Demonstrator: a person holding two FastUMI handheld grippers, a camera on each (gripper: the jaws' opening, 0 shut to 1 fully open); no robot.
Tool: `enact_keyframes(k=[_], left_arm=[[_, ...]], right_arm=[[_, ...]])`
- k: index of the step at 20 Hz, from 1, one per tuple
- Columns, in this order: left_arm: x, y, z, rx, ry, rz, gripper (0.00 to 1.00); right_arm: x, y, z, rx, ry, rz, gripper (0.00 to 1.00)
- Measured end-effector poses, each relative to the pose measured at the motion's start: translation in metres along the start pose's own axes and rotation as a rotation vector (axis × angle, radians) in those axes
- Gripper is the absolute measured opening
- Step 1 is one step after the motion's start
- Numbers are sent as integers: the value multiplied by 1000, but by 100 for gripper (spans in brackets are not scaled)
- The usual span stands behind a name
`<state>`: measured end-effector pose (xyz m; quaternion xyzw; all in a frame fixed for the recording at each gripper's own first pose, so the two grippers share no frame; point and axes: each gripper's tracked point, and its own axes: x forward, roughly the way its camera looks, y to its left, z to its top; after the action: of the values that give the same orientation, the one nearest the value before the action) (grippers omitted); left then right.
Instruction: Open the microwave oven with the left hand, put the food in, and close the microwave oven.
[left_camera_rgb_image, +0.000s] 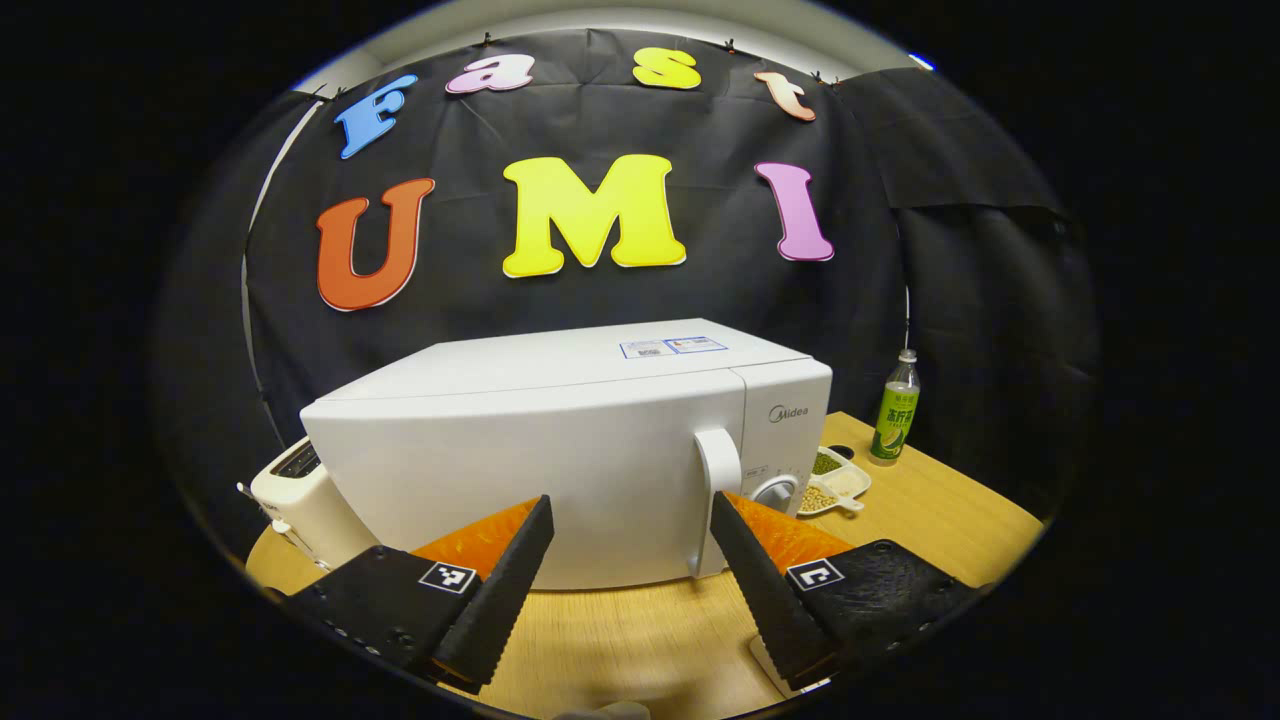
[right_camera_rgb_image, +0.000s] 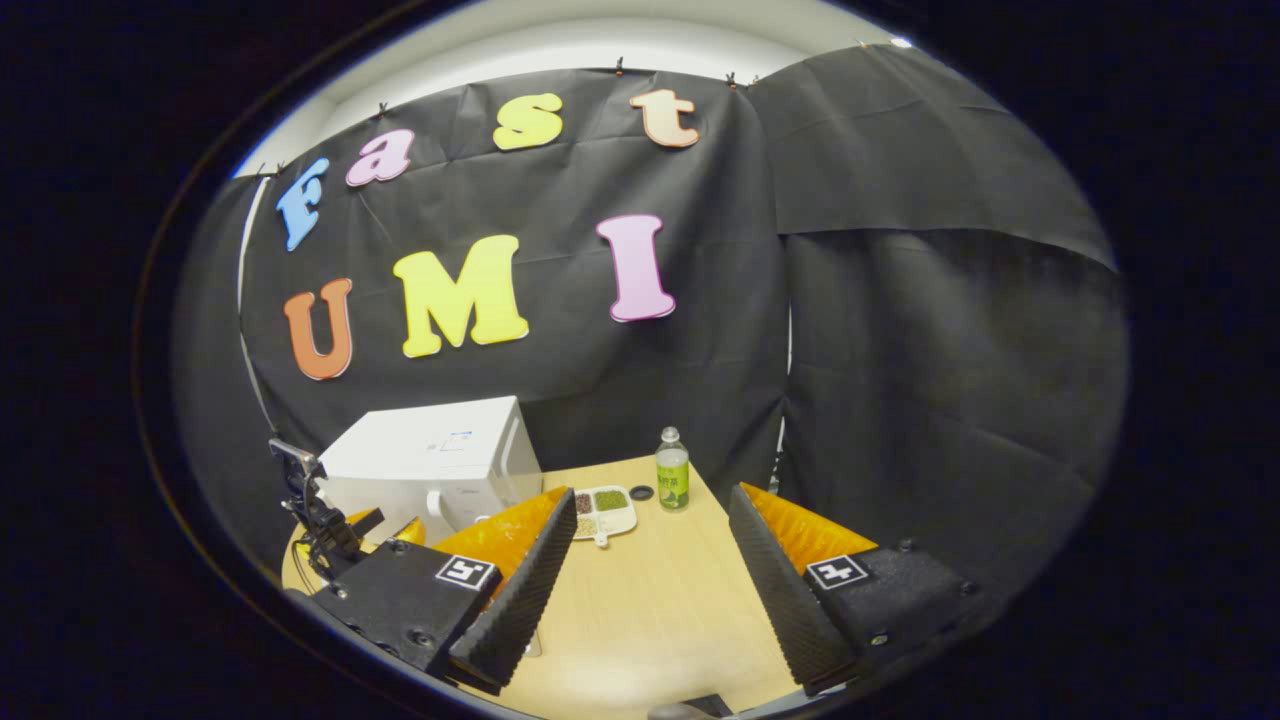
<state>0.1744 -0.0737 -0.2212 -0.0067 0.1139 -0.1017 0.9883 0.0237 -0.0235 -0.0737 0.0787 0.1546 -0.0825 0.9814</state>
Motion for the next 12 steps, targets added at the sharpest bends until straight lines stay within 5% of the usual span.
enact_keyframes(k=[1, 12], left_arm=[[-7, 1, 6, 6, -13, 6, 96], [-134, 43, 80, -32, -100, 96, 96]], right_arm=[[-1, 3, 1, -3, -4, 10, 98], [-24, 27, 20, -22, -100, 108, 98]])
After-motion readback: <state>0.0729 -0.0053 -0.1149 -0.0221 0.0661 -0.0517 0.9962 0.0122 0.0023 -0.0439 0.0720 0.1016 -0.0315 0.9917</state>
